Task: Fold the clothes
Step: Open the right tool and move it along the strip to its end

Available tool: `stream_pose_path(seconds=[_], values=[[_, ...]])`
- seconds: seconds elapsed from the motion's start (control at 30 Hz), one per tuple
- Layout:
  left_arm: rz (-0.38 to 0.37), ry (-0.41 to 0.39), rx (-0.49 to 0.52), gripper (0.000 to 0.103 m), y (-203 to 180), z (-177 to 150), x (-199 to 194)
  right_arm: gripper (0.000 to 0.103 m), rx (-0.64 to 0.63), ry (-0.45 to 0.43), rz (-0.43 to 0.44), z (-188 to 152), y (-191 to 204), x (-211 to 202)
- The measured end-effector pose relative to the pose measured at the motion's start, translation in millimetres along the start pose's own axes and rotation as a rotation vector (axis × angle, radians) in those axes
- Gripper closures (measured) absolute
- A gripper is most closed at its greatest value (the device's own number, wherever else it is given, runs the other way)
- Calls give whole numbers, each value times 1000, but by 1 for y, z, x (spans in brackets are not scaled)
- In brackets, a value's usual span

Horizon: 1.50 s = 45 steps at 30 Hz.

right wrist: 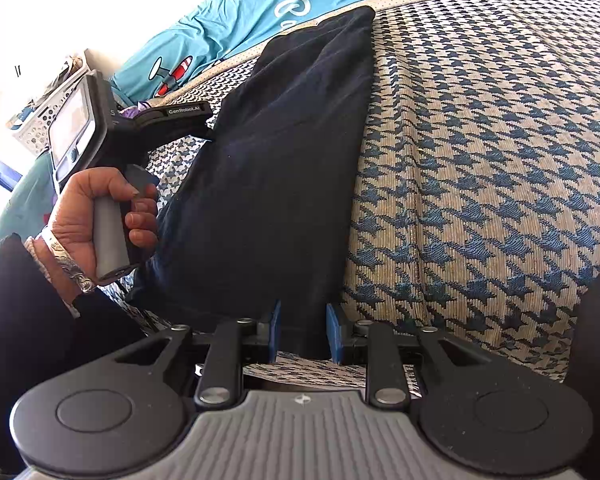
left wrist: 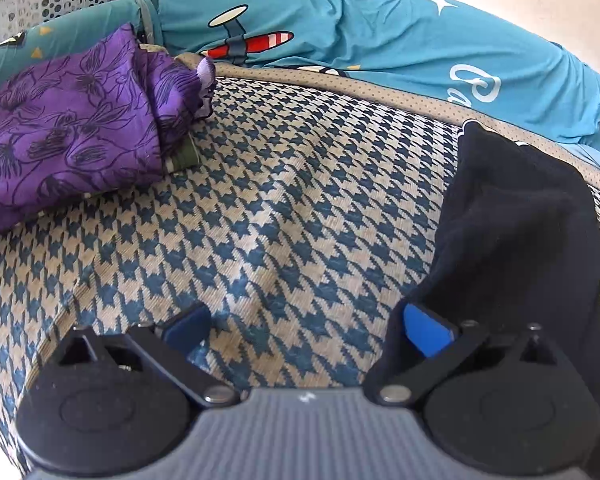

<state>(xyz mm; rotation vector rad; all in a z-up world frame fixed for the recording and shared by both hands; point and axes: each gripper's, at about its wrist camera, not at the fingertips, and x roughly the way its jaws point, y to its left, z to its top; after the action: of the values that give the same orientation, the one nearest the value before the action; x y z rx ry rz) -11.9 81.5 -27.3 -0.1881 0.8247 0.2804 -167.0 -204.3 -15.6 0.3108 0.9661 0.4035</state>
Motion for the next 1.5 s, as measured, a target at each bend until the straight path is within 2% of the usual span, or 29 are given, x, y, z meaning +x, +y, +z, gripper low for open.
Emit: stream_pose_path(seconds=[0.13, 0.37, 0.57, 0.7, 1.1, 1.27, 1.5], values=[[-13, 1, -10, 0, 0, 2, -3, 79, 4, -3, 7, 0, 0, -1], [-85, 4, -5, 0, -11, 8, -12, 79, 12, -14, 32, 4, -1, -3], [-125, -14, 51, 0, -27, 24, -13, 79, -57, -15, 32, 17, 8, -3], [-152, 3, 65, 0, -35, 37, -4, 78, -116, 2, 32, 30, 14, 0], [-187, 73, 143, 0, -58, 54, 34, 78, -225, -67, 34, 119, 8, 22], [-166, 108, 114, 0, -52, 59, 51, 78, -167, -82, 45, 155, -7, 45], [-149, 107, 134, 0, -59, 63, 57, 77, -109, -116, 19, 195, -24, 72]])
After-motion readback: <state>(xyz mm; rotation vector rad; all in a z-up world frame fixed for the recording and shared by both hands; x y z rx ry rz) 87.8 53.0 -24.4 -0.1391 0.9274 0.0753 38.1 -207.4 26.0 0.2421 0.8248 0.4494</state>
